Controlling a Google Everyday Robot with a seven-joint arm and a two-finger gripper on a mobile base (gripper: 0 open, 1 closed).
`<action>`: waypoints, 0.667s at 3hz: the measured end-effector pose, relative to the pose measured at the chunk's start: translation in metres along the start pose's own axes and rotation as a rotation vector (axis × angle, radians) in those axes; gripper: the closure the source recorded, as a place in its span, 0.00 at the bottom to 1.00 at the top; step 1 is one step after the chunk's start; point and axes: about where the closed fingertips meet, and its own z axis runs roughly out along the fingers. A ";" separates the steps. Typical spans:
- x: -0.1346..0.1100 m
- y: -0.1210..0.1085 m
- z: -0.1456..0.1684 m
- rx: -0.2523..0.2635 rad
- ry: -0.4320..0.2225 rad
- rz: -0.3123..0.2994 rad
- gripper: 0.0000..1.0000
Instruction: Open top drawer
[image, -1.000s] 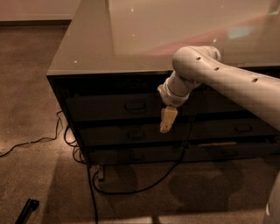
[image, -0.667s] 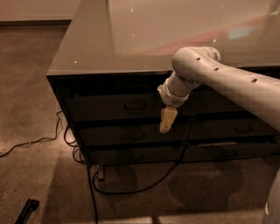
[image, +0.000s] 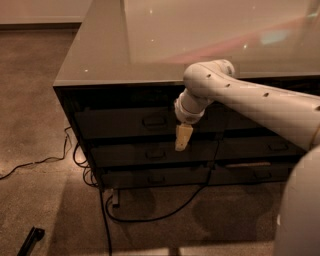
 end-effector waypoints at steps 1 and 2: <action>-0.011 -0.012 0.016 0.018 0.002 -0.016 0.00; -0.009 -0.019 0.029 0.017 0.024 -0.022 0.00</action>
Offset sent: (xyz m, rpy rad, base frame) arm 0.0388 0.0154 -0.0283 -0.0550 -0.0286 0.0064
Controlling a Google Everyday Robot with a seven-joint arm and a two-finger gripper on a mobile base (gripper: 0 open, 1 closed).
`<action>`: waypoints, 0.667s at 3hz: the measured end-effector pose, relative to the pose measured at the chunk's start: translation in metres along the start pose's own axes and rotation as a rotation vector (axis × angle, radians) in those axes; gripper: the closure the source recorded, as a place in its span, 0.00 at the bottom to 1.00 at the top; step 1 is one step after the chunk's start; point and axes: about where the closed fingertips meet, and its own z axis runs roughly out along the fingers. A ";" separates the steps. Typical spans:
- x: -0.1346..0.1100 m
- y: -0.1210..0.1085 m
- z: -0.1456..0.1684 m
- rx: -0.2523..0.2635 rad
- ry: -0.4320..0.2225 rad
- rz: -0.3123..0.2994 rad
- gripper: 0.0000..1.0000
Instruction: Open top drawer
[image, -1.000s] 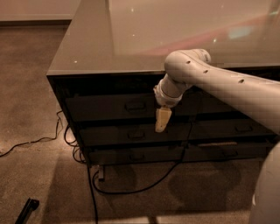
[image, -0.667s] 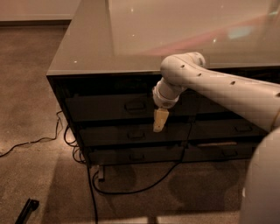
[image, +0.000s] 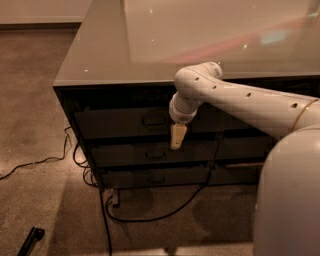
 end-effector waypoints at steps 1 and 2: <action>0.003 -0.004 0.009 -0.007 0.019 -0.001 0.00; 0.007 -0.002 0.019 -0.027 0.038 -0.009 0.00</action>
Offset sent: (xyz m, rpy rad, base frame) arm 0.0109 -0.0051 -0.0254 -0.0641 0.0372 0.0070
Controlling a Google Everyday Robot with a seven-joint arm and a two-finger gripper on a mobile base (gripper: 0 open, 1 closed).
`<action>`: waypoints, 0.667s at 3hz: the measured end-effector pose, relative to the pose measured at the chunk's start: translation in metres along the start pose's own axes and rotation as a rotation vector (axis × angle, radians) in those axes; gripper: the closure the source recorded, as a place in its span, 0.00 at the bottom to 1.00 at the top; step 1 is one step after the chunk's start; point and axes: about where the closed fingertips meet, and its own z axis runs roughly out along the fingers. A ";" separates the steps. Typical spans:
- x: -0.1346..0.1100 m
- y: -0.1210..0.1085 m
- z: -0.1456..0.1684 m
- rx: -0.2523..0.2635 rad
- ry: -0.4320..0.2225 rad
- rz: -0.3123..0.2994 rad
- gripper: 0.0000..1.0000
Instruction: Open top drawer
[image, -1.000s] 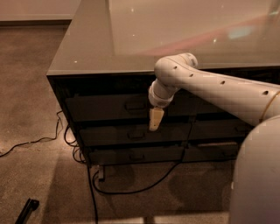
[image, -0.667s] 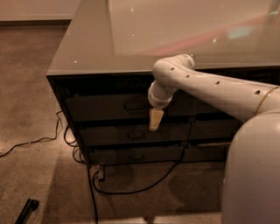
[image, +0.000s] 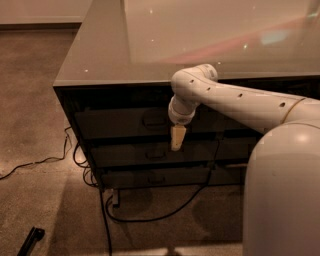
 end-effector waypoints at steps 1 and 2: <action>0.000 0.009 0.009 -0.034 0.014 -0.028 0.18; 0.003 0.015 0.002 -0.057 0.003 -0.025 0.41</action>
Offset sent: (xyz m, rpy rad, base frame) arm -0.0437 -0.0218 0.0059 0.0517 0.1324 0.0205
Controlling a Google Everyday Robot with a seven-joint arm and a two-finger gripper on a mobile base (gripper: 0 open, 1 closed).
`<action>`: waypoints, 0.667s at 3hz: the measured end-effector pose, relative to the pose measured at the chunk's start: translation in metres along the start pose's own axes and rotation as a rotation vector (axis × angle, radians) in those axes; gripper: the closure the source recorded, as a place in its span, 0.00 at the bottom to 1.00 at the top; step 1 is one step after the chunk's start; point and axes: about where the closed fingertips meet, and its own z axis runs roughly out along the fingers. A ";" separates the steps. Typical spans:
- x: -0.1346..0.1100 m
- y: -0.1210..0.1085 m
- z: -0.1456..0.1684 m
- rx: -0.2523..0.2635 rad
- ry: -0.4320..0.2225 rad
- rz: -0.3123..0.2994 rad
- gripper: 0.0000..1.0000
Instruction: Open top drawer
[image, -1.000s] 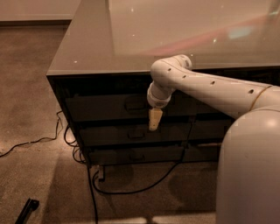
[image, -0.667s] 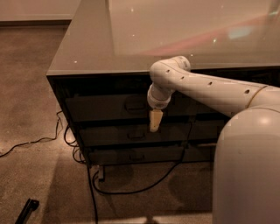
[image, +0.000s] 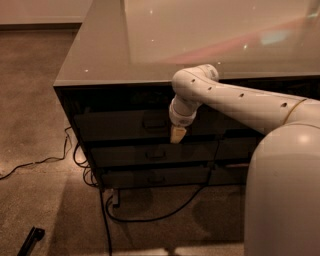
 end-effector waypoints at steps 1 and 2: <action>-0.001 -0.001 -0.007 0.000 0.000 0.000 0.65; 0.000 0.010 -0.020 -0.021 -0.008 -0.005 0.88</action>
Offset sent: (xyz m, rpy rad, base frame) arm -0.0918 -0.0474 0.1106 0.0080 0.0213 0.0253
